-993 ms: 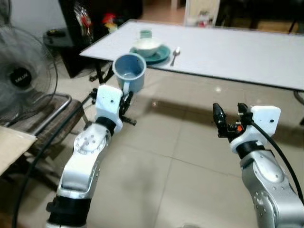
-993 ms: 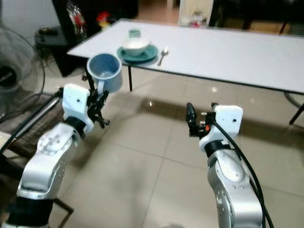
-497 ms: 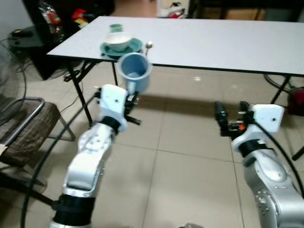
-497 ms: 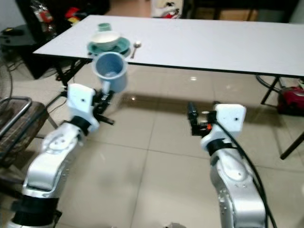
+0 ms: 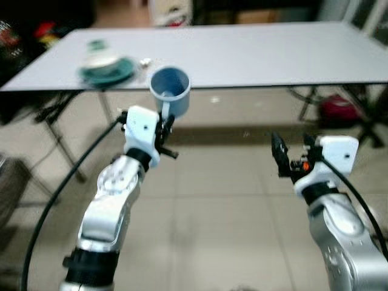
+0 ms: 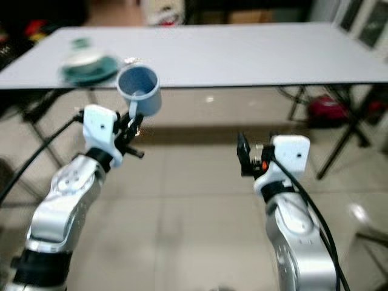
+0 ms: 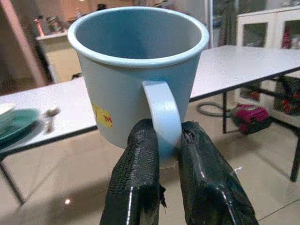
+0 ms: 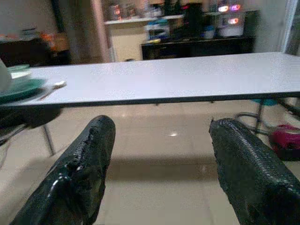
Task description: Setting the table
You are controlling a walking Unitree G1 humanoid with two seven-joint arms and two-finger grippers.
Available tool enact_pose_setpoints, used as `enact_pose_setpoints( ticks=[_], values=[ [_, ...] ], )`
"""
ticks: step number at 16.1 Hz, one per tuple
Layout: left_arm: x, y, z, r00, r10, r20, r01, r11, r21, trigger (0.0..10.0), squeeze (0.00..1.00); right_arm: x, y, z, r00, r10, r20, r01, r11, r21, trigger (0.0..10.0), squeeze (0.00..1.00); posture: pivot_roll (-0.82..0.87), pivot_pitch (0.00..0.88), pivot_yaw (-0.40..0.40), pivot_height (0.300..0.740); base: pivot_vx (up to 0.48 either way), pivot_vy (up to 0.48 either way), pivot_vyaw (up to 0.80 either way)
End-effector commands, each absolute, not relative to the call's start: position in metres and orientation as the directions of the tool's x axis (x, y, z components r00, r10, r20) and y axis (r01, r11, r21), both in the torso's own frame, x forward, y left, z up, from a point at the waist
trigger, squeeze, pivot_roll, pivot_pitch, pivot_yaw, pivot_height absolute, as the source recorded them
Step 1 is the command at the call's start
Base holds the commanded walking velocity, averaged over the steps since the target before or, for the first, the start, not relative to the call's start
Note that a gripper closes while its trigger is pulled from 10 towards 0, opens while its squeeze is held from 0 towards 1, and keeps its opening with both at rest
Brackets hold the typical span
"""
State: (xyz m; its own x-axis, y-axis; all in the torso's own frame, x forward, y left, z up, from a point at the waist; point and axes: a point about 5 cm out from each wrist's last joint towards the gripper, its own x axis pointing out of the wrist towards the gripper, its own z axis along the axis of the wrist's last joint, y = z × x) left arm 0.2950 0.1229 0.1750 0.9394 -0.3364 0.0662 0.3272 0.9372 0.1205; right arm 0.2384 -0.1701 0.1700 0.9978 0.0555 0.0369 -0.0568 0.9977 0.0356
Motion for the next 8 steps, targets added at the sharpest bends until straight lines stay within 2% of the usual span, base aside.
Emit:
enact_pose_setpoints(
  ticks=[1, 2, 8],
  values=[
    [0.295, 0.1207, 0.1804, 0.933, -0.35, 0.087, 0.338, 0.932, 0.129, 10.0, 0.0, 0.2376, -0.17, 0.1715, 0.998, 0.054, 0.041, -0.055, 0.998, 0.033, 10.0, 0.0, -0.03, 0.0, 0.06, 0.74, 0.266, 0.0, -0.8],
    [0.2944, 0.1206, 0.1794, 0.933, -0.349, 0.085, 0.337, 0.933, 0.127, 10.0, 0.0, 0.2371, -0.1703, 0.1716, 0.998, 0.053, 0.041, -0.054, 0.998, 0.032, 10.0, 0.0, -0.03, 0.0, 0.058, 0.74, 0.266, 0.0, -0.48],
    [0.2929, 0.1206, 0.1768, 0.935, -0.347, 0.076, 0.337, 0.934, 0.122, 10.0, 0.0, 0.2352, -0.1713, 0.1717, 0.998, 0.054, 0.038, -0.055, 0.998, 0.015, 10.0, 0.0, -0.03, 0.0, 0.057, 0.74, 0.266, 0.0, 0.0]
  ],
)
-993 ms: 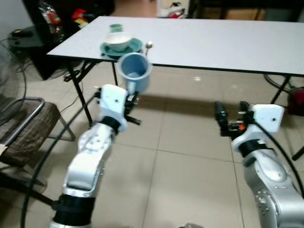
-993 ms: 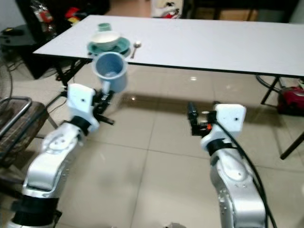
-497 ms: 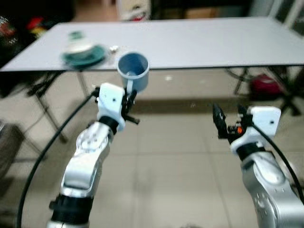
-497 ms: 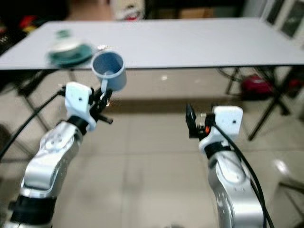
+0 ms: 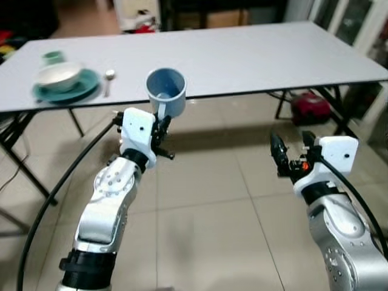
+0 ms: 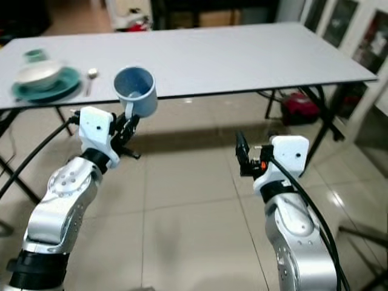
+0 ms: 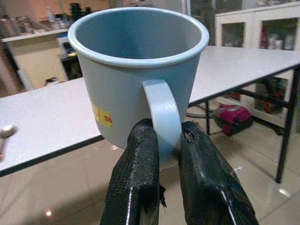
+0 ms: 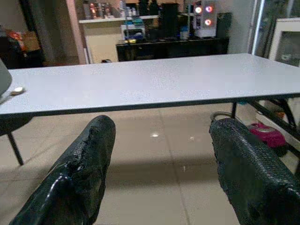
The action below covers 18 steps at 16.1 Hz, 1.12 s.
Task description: Setting the table
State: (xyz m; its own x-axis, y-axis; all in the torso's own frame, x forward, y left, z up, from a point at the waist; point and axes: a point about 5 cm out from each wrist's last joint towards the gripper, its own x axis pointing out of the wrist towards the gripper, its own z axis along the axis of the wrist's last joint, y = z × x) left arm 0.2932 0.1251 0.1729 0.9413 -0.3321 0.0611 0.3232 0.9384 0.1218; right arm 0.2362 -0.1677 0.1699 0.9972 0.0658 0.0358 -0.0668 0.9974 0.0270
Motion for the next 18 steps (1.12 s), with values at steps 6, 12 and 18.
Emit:
enact_pose_setpoints(
  ticks=[6, 12, 18],
  values=[
    [0.2921, 0.1239, 0.1746, 0.94, -0.335, 0.071, 0.325, 0.938, 0.119, 10.0, 0.0, 0.238, -0.1725, 0.1719, 0.997, 0.059, 0.041, -0.059, 0.998, -0.008, 10.0, 0.0, -0.03, 0.0, 0.04, 0.74, 0.268, 0.0, 0.0],
    [0.2915, 0.124, 0.1759, 0.942, -0.328, 0.078, 0.318, 0.941, 0.117, 10.0, 0.0, 0.2401, -0.1719, 0.1721, 0.997, 0.065, 0.044, -0.064, 0.998, -0.027, 10.0, 0.0, -0.02, 0.0, 0.033, 0.74, 0.277, 0.0, 0.0],
    [0.2907, 0.1226, 0.1763, 0.939, -0.336, 0.077, 0.326, 0.938, 0.12, 10.0, 0.0, 0.2402, -0.1721, 0.1718, 0.997, 0.06, 0.046, -0.059, 0.998, -0.028, 10.0, 0.0, -0.02, 0.0, 0.036, 0.74, 0.286, 0.0, 0.0]
  ],
)
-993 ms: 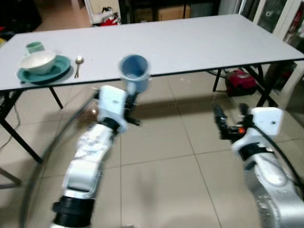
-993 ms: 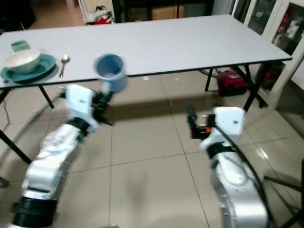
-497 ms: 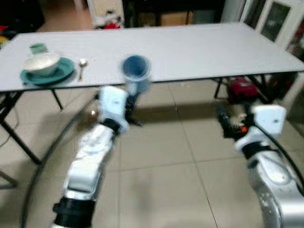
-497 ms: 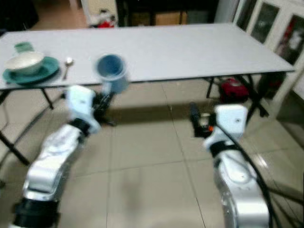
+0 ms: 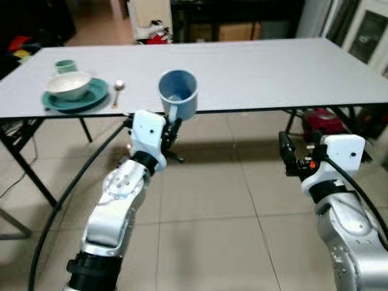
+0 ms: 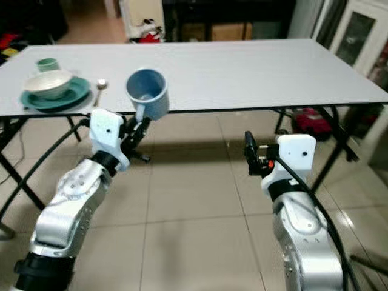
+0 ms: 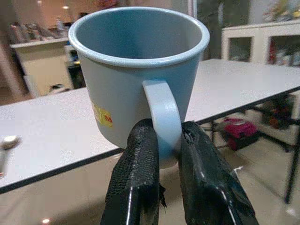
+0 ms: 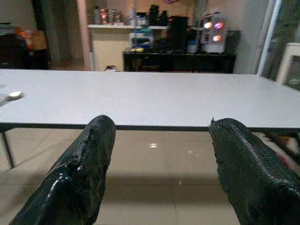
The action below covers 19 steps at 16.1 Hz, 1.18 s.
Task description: Setting the table
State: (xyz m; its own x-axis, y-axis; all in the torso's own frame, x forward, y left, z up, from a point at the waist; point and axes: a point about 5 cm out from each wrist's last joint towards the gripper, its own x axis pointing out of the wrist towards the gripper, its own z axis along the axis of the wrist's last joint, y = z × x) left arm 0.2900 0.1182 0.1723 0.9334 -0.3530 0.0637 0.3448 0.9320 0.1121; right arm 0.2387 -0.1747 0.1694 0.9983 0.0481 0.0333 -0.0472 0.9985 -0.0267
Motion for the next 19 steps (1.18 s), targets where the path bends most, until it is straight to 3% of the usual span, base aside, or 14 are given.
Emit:
enact_pose_setpoints(
  ticks=[1, 9, 19],
  values=[
    [0.291, 0.1229, 0.1765, 0.939, -0.336, 0.077, 0.326, 0.938, 0.12, 10.0, 0.0, 0.2404, -0.1718, 0.1717, 0.997, 0.061, 0.046, -0.06, 0.998, -0.028, 10.0, 0.0, -0.02, 0.0, 0.037, 0.74, 0.285, 0.0, 0.0],
    [0.293, 0.1214, 0.1774, 0.936, -0.342, 0.08, 0.332, 0.935, 0.121, 10.0, 0.0, 0.2425, -0.1736, 0.1723, 0.997, 0.059, 0.048, -0.057, 0.998, -0.033, 10.0, 0.0, -0.03, 0.0, 0.037, 0.74, 0.288, 0.0, 0.0],
    [0.2926, 0.1185, 0.176, 0.933, -0.351, 0.085, 0.34, 0.933, 0.116, 10.0, 0.0, 0.2429, -0.1755, 0.1725, 0.998, 0.054, 0.042, -0.053, 0.998, -0.026, 10.0, 0.0, -0.03, 0.0, 0.032, 0.74, 0.288, 0.0, -0.8]
  ],
)
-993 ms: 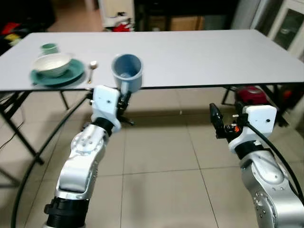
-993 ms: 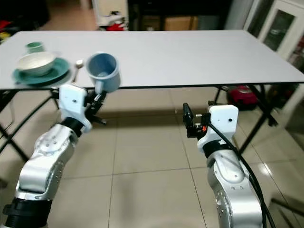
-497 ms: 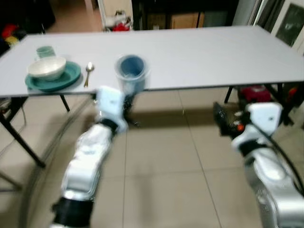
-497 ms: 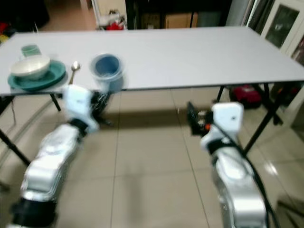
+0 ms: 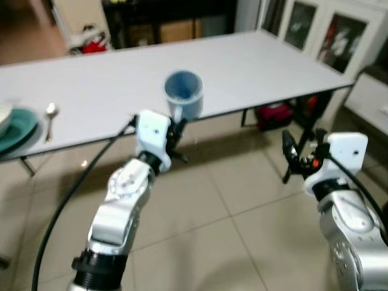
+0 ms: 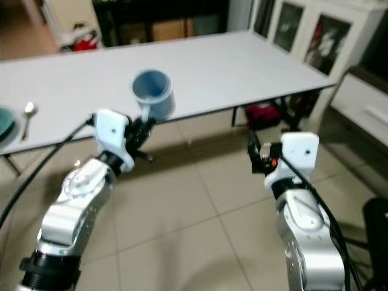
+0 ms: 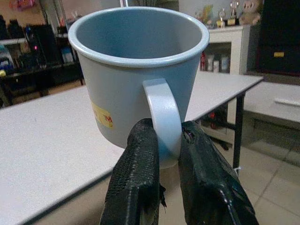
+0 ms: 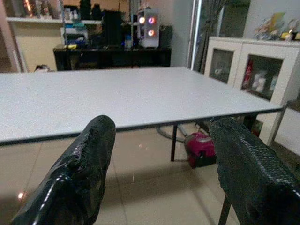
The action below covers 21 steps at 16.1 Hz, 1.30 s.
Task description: Setting the table
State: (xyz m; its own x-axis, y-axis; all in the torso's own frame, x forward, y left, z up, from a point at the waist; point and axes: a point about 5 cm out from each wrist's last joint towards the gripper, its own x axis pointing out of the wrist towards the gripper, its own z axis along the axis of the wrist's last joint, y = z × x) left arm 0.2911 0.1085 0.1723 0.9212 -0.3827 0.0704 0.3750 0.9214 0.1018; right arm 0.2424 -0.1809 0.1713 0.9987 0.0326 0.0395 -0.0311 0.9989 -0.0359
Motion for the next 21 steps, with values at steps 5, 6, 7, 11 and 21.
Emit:
enact_pose_setpoints(
  ticks=[5, 6, 7, 11, 21],
  values=[
    [0.2926, 0.1205, 0.1754, 0.936, -0.342, 0.084, 0.33, 0.936, 0.122, 10.0, 0.0, 0.2436, -0.1737, 0.1722, 0.997, 0.065, 0.042, -0.063, 0.998, -0.031, 10.0, 0.0, -0.03, 0.0, 0.031, 0.74, 0.285, 0.0, -0.48],
    [0.2926, 0.121, 0.1754, 0.937, -0.339, 0.084, 0.328, 0.937, 0.122, 10.0, 0.0, 0.2436, -0.1733, 0.1723, 0.997, 0.067, 0.042, -0.066, 0.997, -0.033, 10.0, 0.0, -0.03, 0.0, 0.032, 0.74, 0.281, 0.0, 0.0],
    [0.2929, 0.1211, 0.1756, 0.937, -0.338, 0.083, 0.327, 0.937, 0.123, 10.0, 0.0, 0.2437, -0.1729, 0.1722, 0.997, 0.069, 0.042, -0.067, 0.997, -0.035, 10.0, 0.0, -0.03, 0.0, 0.034, 0.74, 0.289, 0.0, 0.0],
    [0.2942, 0.1206, 0.1765, 0.935, -0.344, 0.083, 0.332, 0.935, 0.124, 10.0, 0.0, 0.2437, -0.1706, 0.1719, 0.996, 0.077, 0.041, -0.075, 0.996, -0.043, 10.0, 0.0, -0.03, 0.0, 0.04, 0.74, 0.319, 0.0, 0.0],
    [0.2947, 0.1213, 0.1779, 0.936, -0.341, 0.081, 0.33, 0.936, 0.125, 10.0, 0.0, 0.2454, -0.1705, 0.1731, 0.995, 0.091, 0.044, -0.085, 0.99, -0.114, 10.0, 0.0, -0.02, 0.0, 0.035, 0.74, 0.329, 0.0, 0.24]
  ],
)
